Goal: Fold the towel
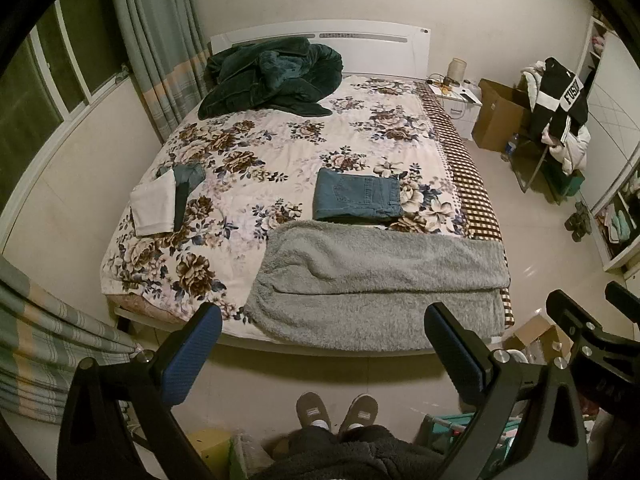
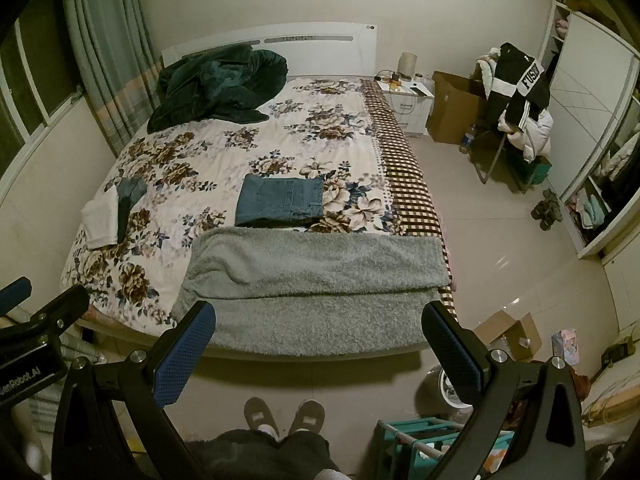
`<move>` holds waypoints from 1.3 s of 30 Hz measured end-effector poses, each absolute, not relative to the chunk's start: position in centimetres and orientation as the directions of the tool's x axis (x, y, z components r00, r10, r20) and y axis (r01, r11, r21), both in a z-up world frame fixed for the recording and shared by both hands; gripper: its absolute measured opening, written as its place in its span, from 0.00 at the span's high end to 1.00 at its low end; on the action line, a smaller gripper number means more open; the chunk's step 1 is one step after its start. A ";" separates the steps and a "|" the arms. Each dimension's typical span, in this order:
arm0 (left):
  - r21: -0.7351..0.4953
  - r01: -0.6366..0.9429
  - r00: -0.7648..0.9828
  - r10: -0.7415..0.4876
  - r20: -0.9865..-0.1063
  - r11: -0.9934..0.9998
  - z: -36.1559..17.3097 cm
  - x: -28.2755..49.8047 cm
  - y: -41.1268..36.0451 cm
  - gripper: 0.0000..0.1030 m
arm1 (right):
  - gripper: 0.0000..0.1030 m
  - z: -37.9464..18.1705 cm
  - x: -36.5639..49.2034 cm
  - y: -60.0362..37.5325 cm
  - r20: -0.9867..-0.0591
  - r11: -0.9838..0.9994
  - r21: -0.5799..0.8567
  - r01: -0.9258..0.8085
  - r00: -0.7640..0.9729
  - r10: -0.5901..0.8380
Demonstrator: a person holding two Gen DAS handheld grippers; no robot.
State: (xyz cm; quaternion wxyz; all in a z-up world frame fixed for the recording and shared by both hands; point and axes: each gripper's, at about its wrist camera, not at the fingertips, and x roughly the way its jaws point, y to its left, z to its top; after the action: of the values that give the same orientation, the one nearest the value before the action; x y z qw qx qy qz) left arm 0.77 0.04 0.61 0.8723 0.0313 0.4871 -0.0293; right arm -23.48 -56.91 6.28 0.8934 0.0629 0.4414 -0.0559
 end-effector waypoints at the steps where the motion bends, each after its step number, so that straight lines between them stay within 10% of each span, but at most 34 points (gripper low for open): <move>1: 0.026 0.081 0.525 -0.021 -0.851 0.996 0.6 0.8 0.1 0.00 | 0.00 6.3 -23.5 -56.9 -0.796 0.986 0.064 0.157 0.604 -0.045; 20: 0.057 0.004 0.517 0.047 -0.855 0.998 0.3 6.1 0.6 0.00 | 0.00 1.2 -18.0 -59.3 -0.837 0.974 0.096 0.207 0.545 -0.033; 39: 0.064 -0.386 0.059 0.094 -0.994 0.920 -30.2 34.4 7.0 0.00 | 0.00 -31.4 12.0 -74.0 -0.973 0.768 0.157 0.620 0.230 0.013</move>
State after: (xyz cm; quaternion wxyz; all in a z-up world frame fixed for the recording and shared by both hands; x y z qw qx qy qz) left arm 34.40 7.00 -30.21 0.7192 -0.1099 0.6654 0.1668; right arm 11.97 -74.03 -31.37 0.7361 0.2707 0.5851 -0.2062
